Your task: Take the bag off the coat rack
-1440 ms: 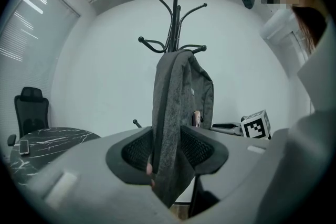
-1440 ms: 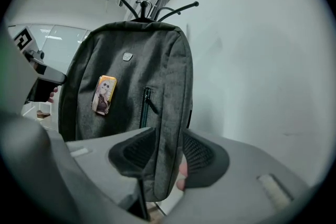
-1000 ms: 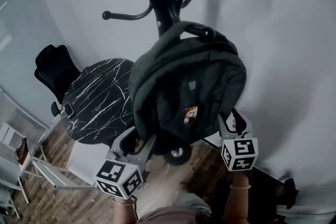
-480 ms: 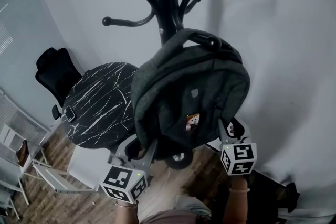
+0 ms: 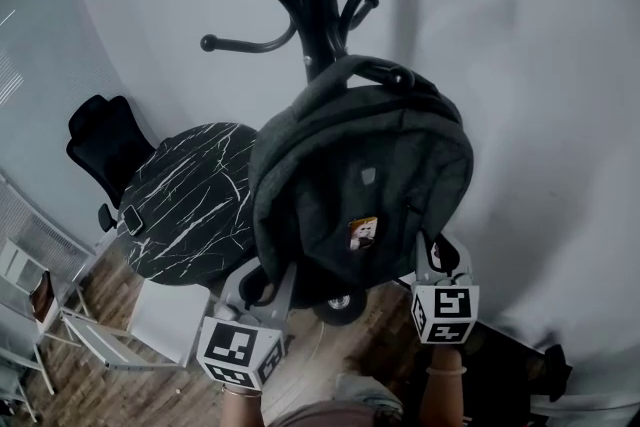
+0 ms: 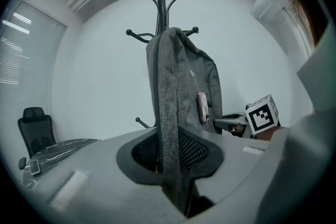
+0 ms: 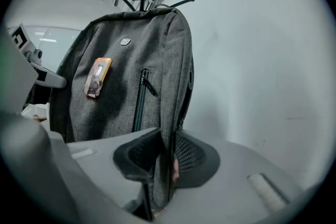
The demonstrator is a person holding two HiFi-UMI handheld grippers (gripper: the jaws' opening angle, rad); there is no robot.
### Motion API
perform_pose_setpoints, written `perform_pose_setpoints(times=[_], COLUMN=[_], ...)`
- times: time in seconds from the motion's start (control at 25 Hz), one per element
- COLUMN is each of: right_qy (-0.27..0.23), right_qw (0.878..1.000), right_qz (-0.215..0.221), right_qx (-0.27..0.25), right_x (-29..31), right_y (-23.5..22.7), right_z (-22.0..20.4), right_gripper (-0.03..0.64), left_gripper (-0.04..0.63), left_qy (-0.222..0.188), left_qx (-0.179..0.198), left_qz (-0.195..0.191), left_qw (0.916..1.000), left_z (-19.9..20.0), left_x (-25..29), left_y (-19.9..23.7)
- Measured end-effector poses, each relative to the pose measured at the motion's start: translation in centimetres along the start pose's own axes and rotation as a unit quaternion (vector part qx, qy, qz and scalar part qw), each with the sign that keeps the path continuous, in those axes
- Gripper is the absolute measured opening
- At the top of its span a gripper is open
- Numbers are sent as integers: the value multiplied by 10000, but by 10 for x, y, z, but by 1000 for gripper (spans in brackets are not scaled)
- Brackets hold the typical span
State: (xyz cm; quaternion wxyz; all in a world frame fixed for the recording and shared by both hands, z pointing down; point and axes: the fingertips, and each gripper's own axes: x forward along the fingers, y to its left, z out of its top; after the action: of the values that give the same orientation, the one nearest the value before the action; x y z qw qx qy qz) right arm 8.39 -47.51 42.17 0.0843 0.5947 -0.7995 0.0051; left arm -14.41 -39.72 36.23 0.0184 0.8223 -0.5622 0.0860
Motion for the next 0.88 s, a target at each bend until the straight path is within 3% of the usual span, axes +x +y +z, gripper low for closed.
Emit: perform_pose_setpoints(times=[0.88], right_qy=[-379], right_qw=[9983], right_qz=[-449], right_qx=[56], right_x=[-67], right_y=[1], right_z=[18], right_gripper=[66], left_gripper=[80], left_qy=[-358], left_qx=[98], left_qz=[-86], left_qw=[9993], left_z=[19], left_x=[-36], left_y=[-23])
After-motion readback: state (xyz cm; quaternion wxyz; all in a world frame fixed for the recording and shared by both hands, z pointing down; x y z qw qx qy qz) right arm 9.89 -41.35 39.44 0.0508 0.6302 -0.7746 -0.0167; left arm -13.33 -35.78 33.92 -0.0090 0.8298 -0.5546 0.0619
